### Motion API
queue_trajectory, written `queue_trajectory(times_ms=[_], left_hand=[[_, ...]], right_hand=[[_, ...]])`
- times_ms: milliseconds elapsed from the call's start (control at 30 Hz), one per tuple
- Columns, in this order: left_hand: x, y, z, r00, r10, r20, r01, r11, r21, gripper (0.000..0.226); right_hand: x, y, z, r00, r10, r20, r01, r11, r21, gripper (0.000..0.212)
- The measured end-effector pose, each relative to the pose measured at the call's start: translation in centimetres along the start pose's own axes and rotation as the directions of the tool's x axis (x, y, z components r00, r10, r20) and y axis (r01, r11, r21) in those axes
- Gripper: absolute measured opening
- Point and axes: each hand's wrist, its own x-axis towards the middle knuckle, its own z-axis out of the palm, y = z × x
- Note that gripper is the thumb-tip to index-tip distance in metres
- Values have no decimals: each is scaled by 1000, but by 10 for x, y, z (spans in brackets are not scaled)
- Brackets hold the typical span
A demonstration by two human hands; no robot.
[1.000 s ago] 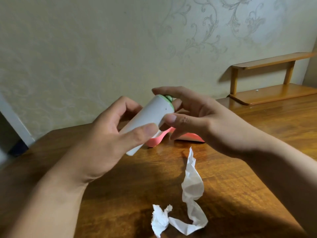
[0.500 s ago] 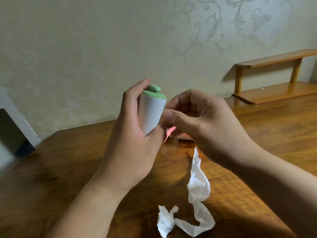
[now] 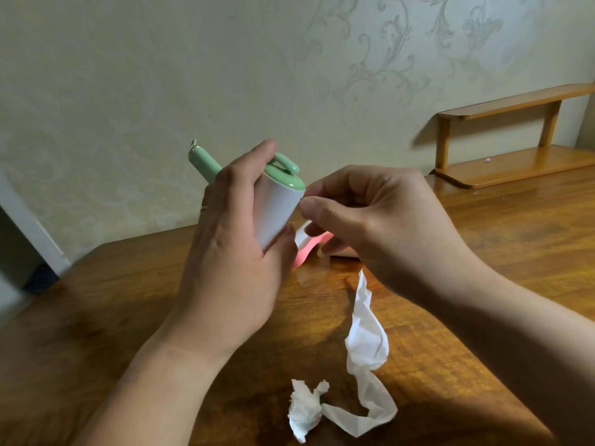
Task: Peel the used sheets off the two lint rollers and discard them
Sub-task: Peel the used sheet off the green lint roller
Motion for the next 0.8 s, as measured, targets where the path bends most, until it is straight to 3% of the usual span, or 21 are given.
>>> queue_trajectory(times_ms=[333,667,800], left_hand=[[1,0,0,999,25,31,-26,999,19,86],[2,-4,1,986,-158,60,168,954,-249,84],[3,-4,0,976,-198,86,215,928,-303,82]], right_hand=[[2,3,1,998,65,18,-67,991,120,11],[4,6,5,996,81,34,-88,952,294,20],[3,3,5,991,107,83,-128,941,313,5]])
